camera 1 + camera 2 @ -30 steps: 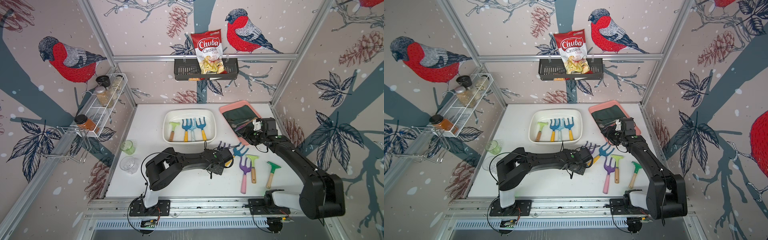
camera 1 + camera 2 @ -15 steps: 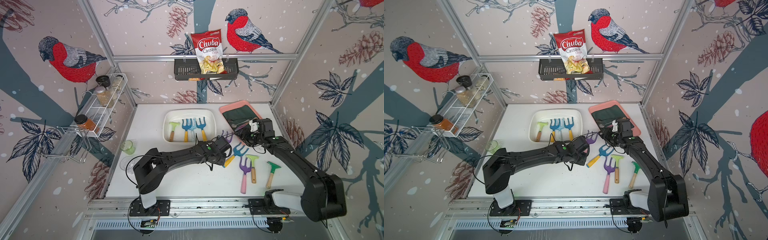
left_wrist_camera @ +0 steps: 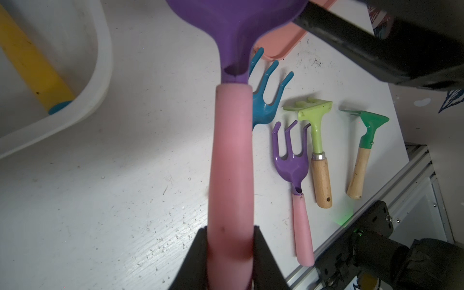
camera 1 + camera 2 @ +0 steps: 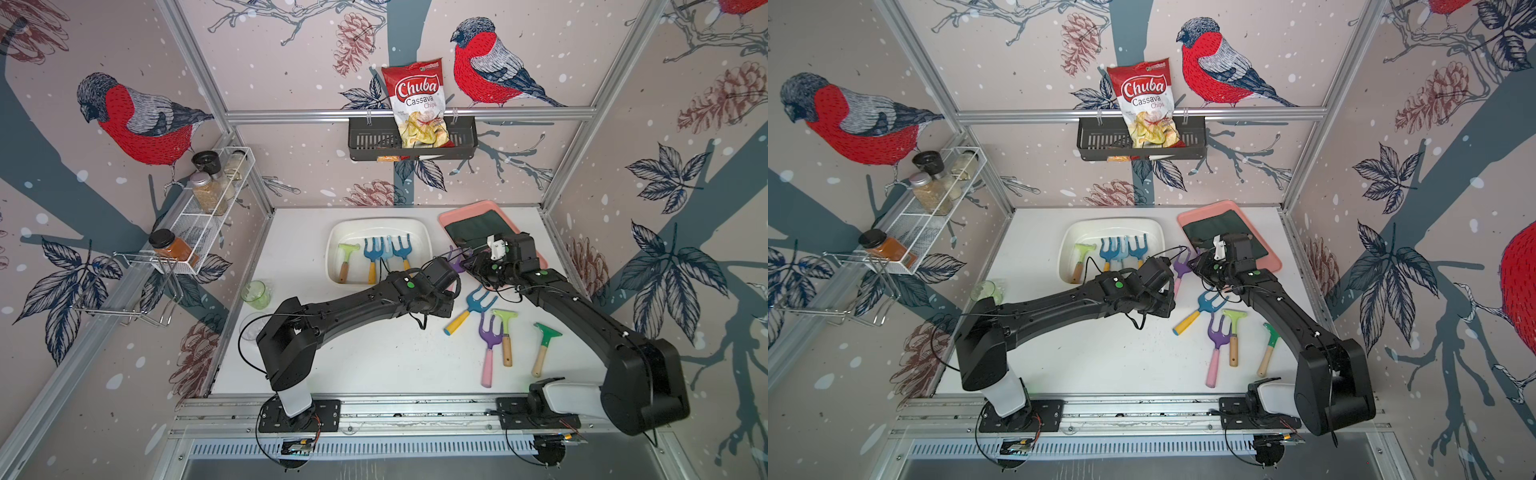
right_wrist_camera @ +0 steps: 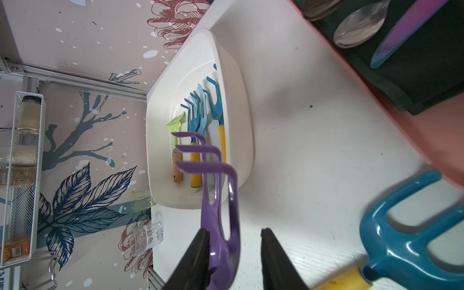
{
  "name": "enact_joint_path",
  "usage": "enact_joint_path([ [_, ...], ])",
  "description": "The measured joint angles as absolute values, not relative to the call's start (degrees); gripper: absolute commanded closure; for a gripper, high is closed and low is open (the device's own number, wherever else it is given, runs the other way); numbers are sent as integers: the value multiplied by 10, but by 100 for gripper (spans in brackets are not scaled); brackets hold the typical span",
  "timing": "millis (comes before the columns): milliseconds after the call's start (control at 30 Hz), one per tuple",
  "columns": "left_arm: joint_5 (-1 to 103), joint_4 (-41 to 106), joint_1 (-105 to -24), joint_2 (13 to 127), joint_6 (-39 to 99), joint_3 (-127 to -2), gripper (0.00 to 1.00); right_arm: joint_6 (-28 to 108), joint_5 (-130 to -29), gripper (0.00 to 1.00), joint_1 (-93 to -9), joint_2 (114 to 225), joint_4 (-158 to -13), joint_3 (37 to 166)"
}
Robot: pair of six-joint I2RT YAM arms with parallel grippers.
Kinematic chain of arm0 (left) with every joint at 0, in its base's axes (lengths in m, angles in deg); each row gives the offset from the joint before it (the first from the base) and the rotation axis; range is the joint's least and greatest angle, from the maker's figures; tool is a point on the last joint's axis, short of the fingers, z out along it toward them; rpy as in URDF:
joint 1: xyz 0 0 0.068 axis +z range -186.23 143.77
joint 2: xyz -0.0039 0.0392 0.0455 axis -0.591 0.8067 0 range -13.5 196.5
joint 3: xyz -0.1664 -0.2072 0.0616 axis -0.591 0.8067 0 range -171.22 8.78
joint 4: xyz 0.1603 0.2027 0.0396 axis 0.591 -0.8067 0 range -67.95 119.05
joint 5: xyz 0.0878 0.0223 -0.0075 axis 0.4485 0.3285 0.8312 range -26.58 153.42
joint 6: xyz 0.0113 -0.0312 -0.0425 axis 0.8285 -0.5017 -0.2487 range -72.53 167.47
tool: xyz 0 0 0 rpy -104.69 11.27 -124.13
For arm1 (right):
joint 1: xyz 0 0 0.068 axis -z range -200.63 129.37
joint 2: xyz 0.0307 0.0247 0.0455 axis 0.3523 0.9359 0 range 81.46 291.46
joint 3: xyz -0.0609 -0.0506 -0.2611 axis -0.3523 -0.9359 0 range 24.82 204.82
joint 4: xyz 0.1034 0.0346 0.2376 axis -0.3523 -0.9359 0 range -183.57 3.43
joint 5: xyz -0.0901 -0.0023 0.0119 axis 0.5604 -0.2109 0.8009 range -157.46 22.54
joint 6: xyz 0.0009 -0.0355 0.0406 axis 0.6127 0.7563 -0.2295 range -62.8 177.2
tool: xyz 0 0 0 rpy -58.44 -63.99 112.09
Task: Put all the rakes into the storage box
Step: Pick up the rake at the center of the board.
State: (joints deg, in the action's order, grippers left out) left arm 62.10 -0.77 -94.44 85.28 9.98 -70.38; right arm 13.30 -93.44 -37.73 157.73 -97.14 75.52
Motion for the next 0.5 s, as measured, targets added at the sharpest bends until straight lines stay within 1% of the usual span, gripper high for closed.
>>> enact_joint_path([
  [67, 620, -8, -944, 847, 100, -702, 84, 132, -937, 85, -380, 1583, -966, 758],
  [133, 617, -6, -941, 841, 95, -697, 82, 119, -947, 92, -382, 1587, -956, 760],
  [167, 614, -4, -940, 838, 93, -693, 79, 114, -953, 95, -384, 1588, -951, 762],
  [200, 613, -2, -938, 834, 92, -689, 74, 108, -955, 97, -386, 1590, -945, 764],
  [233, 613, 2, -935, 831, 91, -684, 67, 105, -956, 98, -388, 1591, -942, 767],
  [267, 612, 4, -934, 827, 90, -680, 64, 104, -958, 99, -390, 1593, -940, 769],
  [433, 609, 14, -914, 800, 91, -654, 45, 107, -946, 99, -400, 1610, -942, 784],
  [500, 609, 15, -901, 783, 90, -640, 41, 107, -944, 99, -405, 1618, -942, 795],
])
